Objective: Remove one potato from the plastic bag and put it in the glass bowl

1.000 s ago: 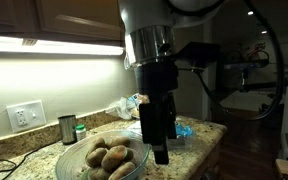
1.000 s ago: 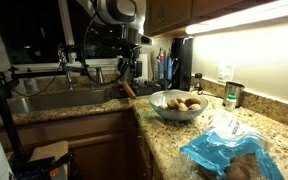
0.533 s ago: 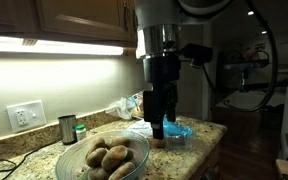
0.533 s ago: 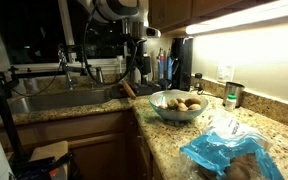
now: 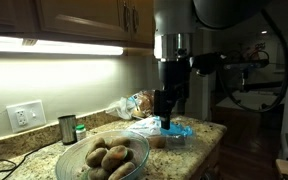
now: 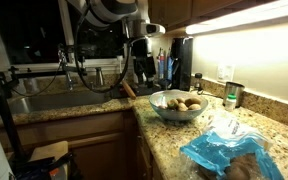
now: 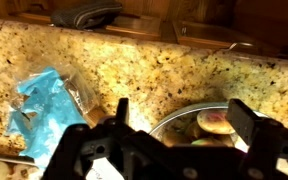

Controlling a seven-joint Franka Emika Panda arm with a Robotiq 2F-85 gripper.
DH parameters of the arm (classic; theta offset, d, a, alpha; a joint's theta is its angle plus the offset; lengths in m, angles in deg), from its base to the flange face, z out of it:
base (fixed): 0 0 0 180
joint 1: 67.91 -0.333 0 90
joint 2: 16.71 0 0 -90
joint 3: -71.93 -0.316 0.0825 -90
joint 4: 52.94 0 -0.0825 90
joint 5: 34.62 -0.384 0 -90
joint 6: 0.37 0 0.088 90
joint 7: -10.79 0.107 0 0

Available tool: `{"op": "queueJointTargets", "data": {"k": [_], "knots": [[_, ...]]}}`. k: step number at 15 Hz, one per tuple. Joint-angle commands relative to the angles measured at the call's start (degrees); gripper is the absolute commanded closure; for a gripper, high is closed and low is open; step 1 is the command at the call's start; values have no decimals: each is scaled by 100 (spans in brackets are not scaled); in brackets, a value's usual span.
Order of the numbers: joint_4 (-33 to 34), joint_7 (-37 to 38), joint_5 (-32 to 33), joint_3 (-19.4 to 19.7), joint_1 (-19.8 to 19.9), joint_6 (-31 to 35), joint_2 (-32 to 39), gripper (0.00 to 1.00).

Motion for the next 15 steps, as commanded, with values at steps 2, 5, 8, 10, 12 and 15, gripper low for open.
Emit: {"op": "queueJointTargets", "data": {"k": [2,5,8,10,12,15], "knots": [[-542,563,366,-30,248,321,-503,0],[-691,731,437,-17,345,448,-559,0],[-855,828,407,-18,397,725,-615,0],[-945,880,400,-30,435,907,-644,0],[-1015,1059,504,-89,522,977,-679,0],[-1087,1297,683,-138,647,958,-725,0]]}}
